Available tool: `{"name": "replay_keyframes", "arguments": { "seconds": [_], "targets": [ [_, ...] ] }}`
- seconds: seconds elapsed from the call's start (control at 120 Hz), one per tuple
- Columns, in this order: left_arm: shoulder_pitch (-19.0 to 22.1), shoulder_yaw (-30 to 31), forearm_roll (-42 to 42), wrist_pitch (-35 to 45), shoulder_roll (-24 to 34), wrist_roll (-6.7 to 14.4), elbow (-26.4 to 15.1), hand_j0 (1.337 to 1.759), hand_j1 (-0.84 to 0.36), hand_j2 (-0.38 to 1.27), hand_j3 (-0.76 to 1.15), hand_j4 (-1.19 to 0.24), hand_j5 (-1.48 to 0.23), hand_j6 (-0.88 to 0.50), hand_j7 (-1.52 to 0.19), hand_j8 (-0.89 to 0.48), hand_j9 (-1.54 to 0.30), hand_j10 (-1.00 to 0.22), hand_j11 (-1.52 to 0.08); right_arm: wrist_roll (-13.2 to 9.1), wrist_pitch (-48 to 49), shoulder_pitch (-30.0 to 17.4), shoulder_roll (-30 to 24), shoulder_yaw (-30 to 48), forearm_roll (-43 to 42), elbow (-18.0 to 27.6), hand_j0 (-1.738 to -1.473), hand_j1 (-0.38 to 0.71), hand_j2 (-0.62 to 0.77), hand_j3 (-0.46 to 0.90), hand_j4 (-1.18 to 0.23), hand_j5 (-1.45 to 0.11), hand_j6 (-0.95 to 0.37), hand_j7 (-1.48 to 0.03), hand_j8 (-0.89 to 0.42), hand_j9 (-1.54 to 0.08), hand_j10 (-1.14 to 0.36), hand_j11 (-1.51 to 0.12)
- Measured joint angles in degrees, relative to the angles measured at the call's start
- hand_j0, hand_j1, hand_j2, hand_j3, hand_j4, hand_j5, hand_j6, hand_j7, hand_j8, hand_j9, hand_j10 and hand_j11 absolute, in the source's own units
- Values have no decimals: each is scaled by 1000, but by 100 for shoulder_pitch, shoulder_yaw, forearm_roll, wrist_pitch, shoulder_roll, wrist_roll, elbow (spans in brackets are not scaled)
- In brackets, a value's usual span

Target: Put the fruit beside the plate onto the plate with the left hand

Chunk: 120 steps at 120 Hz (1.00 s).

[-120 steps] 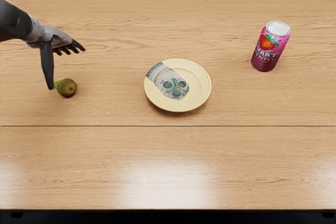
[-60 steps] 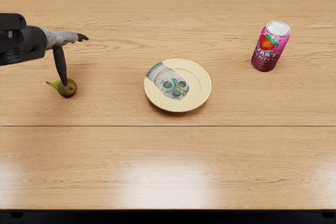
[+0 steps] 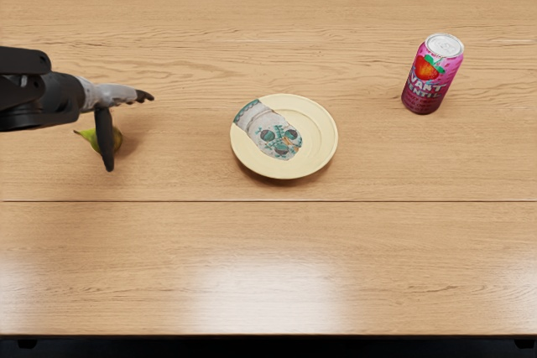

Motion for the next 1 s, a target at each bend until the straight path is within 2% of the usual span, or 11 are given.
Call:
{"name": "replay_keyframes", "arguments": {
  "seconds": [0.308, 0.65, 1.0],
  "targets": [
    [81, 220, 134, 42, 145, -5, -26, 1658, 327, 4, 0, -19, -24, -20, -24, -19, -24, -19, -24, 0, 0, 0, 0, 0, 0, 0, -1658, -337, -2, 0, -10, -13, -10, -13, -10, -13, -10, -13],
    [124, 227, 147, 131, 155, 2, -15, 1658, 260, 15, 0, -76, -97, -76, -97, -76, -97, -75, -97, 0, 0, 0, 0, 0, 0, 0, -1658, -337, -2, 0, -10, -13, -10, -13, -10, -13, -10, -13],
    [387, 267, 84, 1076, 104, 8, -17, 1658, 238, 19, 0, -94, -121, -94, -121, -94, -121, -94, -121, 0, 0, 0, 0, 0, 0, 0, -1658, -337, -2, 0, -10, -13, -10, -13, -10, -13, -10, -13]
  ]
}}
